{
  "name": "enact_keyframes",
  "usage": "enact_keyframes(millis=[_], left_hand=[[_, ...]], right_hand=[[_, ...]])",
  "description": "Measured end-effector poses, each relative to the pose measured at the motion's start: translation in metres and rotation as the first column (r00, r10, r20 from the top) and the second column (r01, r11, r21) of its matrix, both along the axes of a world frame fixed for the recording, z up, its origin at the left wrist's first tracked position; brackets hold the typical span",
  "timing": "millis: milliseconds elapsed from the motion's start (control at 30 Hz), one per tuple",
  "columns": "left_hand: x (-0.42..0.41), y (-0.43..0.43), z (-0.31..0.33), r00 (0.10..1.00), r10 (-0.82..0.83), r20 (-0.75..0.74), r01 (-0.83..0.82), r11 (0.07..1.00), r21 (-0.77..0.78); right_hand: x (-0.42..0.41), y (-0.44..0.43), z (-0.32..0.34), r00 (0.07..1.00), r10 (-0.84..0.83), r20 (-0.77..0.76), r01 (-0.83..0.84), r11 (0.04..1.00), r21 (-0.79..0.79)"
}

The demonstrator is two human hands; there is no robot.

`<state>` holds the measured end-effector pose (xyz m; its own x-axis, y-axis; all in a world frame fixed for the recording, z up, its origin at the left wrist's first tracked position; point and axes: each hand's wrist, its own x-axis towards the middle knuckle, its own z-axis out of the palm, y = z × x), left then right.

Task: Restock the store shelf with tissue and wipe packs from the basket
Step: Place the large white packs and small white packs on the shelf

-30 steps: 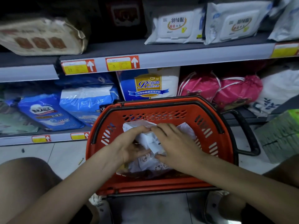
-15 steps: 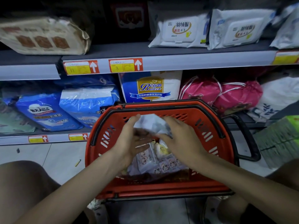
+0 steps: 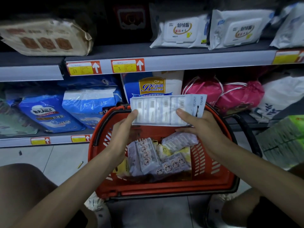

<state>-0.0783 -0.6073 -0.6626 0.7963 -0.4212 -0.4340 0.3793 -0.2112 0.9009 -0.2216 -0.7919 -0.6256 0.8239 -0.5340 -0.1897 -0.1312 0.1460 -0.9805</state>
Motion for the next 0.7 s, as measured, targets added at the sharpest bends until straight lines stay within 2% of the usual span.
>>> enact_keyframes(millis=[133, 200, 467, 567, 700], left_hand=[[-0.002, 0.003, 0.010, 0.999, -0.005, 0.040, 0.009, 0.996, -0.084], [-0.002, 0.005, 0.014, 0.998, 0.006, 0.062, 0.002, 0.992, -0.129], [0.000, 0.021, 0.036, 0.967, -0.027, 0.253, 0.085, 0.972, -0.221], [0.001, 0.026, 0.055, 0.971, -0.049, 0.235, 0.116, 0.953, -0.280], [0.006, 0.032, 0.086, 0.985, -0.029, 0.171, 0.097, 0.909, -0.405]], right_hand=[[-0.003, -0.001, 0.003, 0.998, -0.037, -0.046, 0.045, 0.980, 0.193], [-0.004, -0.001, 0.005, 0.998, -0.023, -0.064, 0.037, 0.972, 0.233], [-0.011, -0.001, 0.026, 0.996, 0.081, 0.027, -0.086, 0.966, 0.244], [-0.015, -0.001, 0.034, 0.993, 0.096, 0.069, -0.110, 0.964, 0.242], [-0.014, -0.001, 0.051, 0.984, 0.143, 0.103, -0.157, 0.977, 0.144]])
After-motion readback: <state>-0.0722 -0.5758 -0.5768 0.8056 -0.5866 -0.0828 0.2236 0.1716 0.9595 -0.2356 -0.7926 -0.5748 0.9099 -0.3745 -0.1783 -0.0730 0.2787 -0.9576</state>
